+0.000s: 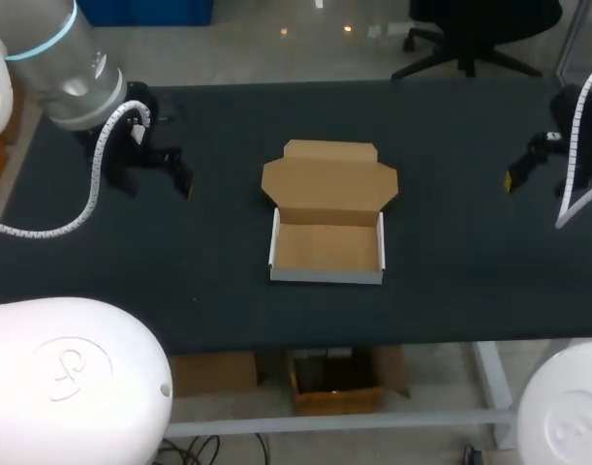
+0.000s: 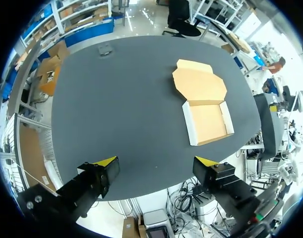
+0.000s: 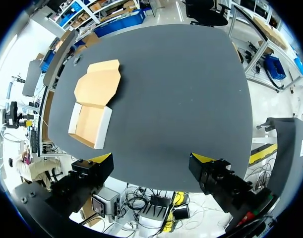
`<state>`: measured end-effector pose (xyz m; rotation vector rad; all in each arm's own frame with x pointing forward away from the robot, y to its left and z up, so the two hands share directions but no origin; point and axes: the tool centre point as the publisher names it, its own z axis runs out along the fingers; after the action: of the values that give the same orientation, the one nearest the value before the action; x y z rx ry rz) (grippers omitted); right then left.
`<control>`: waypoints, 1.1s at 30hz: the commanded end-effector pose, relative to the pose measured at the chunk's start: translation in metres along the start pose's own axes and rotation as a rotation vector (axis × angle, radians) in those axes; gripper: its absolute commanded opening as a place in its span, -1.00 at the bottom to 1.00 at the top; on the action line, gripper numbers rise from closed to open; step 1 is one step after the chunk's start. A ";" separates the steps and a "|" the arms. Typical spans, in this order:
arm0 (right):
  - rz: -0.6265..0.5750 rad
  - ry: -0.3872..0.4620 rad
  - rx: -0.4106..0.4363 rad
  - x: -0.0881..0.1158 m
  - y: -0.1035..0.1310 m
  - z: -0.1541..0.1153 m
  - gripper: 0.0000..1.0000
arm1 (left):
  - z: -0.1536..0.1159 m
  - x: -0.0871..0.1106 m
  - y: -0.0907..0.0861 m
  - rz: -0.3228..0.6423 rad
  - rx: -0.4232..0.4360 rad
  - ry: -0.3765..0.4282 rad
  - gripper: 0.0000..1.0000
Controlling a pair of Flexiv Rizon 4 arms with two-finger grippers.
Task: Assemble the packaging by folding the flat box into shape, placing the metal phone stand inside, and closing the box properly
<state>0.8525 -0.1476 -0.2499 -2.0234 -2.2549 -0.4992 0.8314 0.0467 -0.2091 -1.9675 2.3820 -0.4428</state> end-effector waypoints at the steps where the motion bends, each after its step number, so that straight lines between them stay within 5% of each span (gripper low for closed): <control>1: 0.013 -0.001 0.009 -0.004 0.004 0.002 1.00 | 0.006 -0.001 -0.009 -0.001 -0.055 -0.001 1.00; 33: 0.013 -0.001 0.009 -0.004 0.004 0.002 1.00 | 0.070 -0.033 -0.069 -0.108 -0.121 -0.075 1.00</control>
<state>0.8567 -0.1503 -0.2535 -2.0325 -2.2401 -0.4932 0.9090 0.0551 -0.2614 -2.1127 2.2993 -0.2755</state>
